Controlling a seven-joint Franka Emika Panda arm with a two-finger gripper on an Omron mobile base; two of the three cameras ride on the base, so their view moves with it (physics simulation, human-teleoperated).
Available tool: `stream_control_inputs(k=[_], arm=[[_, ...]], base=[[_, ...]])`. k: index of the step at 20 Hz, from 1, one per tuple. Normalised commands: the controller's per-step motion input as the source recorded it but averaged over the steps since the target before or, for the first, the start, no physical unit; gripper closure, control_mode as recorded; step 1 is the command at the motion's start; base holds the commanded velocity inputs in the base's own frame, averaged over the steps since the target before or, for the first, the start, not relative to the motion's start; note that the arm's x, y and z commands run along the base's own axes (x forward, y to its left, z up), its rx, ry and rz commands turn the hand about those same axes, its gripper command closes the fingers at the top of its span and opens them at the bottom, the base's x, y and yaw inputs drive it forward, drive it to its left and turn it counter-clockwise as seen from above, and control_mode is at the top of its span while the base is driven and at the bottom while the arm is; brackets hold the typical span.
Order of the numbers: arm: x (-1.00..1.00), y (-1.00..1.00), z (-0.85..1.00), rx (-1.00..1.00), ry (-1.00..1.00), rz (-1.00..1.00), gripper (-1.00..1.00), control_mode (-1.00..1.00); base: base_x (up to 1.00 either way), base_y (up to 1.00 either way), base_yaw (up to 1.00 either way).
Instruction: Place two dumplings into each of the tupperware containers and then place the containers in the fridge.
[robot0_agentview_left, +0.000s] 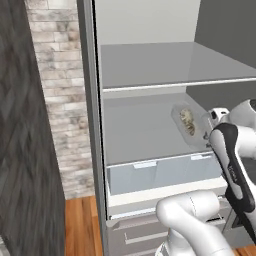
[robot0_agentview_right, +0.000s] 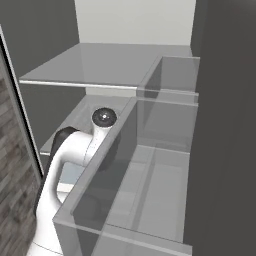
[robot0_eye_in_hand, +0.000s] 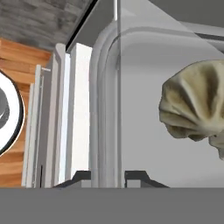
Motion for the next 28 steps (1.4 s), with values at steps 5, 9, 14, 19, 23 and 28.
stream_control_inputs(k=[5, 9, 14, 19, 23, 28], arm=[[0.84, 0.00, -0.25, 0.03, -0.01, 0.00, 1.00, -1.00], [0.69, 0.00, -0.31, 0.00, 0.00, 0.00, 1.00, -1.00], [0.62, 0.00, -0.27, 0.00, 0.00, 0.00, 1.00, -1.00], [0.62, 0.00, -0.37, 0.00, 0.00, 0.00, 1.00, -1.00], [0.60, 0.00, -0.07, 0.00, 0.00, 0.00, 1.00, -1.00], [0.54, 0.00, -0.05, 0.00, 0.01, 0.00, 1.00, -1.00]], base=[[0.00, 0.00, 0.00], [0.00, 0.00, 0.00], [0.00, 0.00, 0.00], [0.00, 0.00, 0.00], [0.00, 0.00, 0.00], [0.00, 0.00, 0.00]])
